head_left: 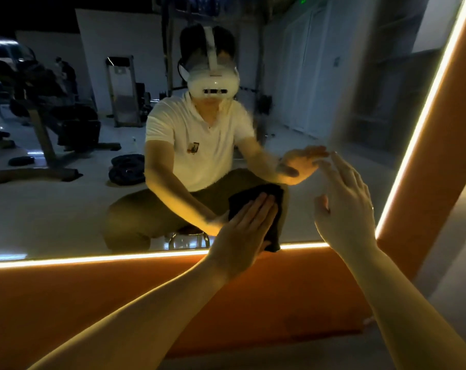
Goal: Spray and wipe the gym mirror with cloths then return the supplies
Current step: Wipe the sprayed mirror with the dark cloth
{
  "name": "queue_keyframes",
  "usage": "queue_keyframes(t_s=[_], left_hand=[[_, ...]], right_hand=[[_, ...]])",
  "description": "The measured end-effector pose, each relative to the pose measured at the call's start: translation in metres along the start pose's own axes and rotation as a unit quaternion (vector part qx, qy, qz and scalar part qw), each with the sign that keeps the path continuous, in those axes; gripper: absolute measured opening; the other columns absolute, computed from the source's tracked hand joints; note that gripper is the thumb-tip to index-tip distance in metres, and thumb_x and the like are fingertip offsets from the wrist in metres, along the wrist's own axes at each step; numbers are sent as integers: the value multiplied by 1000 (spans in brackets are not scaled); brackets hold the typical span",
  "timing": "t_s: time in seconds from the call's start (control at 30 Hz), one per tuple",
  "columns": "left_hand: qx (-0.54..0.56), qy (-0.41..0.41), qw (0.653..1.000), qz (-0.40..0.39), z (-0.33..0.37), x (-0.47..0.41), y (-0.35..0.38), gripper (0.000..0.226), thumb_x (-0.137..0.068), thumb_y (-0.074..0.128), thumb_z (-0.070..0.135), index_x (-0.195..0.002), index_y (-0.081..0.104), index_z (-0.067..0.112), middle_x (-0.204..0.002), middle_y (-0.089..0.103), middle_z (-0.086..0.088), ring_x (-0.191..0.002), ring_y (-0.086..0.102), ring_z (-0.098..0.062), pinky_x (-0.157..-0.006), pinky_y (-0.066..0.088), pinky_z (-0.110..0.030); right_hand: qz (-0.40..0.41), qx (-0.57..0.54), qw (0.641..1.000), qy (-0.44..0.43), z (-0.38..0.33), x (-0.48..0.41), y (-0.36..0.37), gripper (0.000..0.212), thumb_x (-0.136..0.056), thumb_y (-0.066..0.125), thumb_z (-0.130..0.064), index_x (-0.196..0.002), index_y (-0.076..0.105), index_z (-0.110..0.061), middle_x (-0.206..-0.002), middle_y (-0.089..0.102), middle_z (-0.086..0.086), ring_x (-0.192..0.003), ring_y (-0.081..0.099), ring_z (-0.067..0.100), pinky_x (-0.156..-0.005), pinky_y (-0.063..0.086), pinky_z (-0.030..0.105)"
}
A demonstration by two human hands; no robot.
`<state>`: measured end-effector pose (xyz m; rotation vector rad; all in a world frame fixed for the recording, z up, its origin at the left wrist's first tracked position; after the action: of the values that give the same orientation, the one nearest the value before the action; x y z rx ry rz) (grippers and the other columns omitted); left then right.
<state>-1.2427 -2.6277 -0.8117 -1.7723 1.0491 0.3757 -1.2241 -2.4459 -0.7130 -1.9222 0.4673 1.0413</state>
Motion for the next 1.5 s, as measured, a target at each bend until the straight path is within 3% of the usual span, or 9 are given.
queue_keyframes(t_s=[0.23,0.4,0.53,0.67,0.87,1.07,1.2,1.4,1.5], left_hand=[[-36,46,998,6,-22,-13,-13,91,-101,49,58,-163,9,5,-170,3,-15,-158,-22,-28,-126,-20,-40],[-51,44,998,-3,-111,25,-31,90,-104,31,64,-165,-7,10,-173,-16,-13,-161,-8,-29,-130,5,-47],[-42,-32,997,54,-178,47,-67,90,-100,40,61,-164,10,4,-171,5,-20,-161,1,-33,-131,1,-47],[-23,-103,991,83,-205,53,-96,80,-98,42,45,-159,25,-4,-166,21,-29,-157,15,-43,-125,21,-61],[-6,-233,958,165,-178,4,-95,75,-105,34,39,-161,16,-7,-169,9,-29,-160,1,-39,-130,8,-55],[-31,-129,983,128,-109,-75,-85,80,-105,33,46,-162,2,0,-170,-7,-19,-159,-12,-33,-129,-10,-45],[-57,-43,992,108,-64,-103,-77,81,-105,34,48,-162,4,-1,-169,-2,-21,-159,-9,-32,-130,-8,-45],[-87,49,991,93,-72,-102,-86,80,-104,38,50,-161,9,1,-168,6,-19,-159,8,-34,-130,-8,-43],[-98,1,991,95,-123,-77,-97,84,-102,38,55,-162,6,6,-169,6,-17,-159,2,-32,-131,-3,-46]], right_hand=[[21,-60,998,-11,-21,-7,7,61,-86,49,-9,-147,51,-11,-158,43,11,-146,39,33,-117,38,53],[20,-68,996,-53,-53,-8,21,65,-86,52,-10,-151,47,-15,-160,41,11,-147,38,33,-119,35,50],[11,-66,995,-71,-61,-4,32,68,-87,63,1,-151,48,-14,-163,37,7,-150,34,29,-119,35,50],[31,-75,993,-86,-58,-7,33,66,-85,68,1,-148,52,-11,-160,41,9,-145,40,32,-115,41,52],[54,-102,988,-106,-50,-11,33,57,-85,61,-1,-142,57,-9,-153,50,10,-139,48,34,-103,52,57],[87,-212,971,-68,-37,-27,14,50,-88,60,6,-134,65,-13,-143,61,4,-131,56,27,-101,47,34],[102,-228,968,-31,-22,-35,5,48,-94,44,-19,-137,63,-18,-144,59,0,-133,51,18,-106,43,33],[91,-205,974,-33,-31,-28,7,57,-87,63,4,-140,61,-16,-151,53,5,-140,47,29,-105,49,57],[105,-183,977,-38,-36,-27,9,63,-82,69,9,-138,60,-19,-151,49,2,-139,44,28,-103,50,60]])
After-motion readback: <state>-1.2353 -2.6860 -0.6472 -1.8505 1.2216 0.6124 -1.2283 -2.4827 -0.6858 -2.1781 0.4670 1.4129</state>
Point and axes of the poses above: each hand's wrist, its own x-axis away from the middle knuckle, its own y-axis out of the palm, z = x × y, the point moved 6 cm from there along -x, towards the middle knuckle
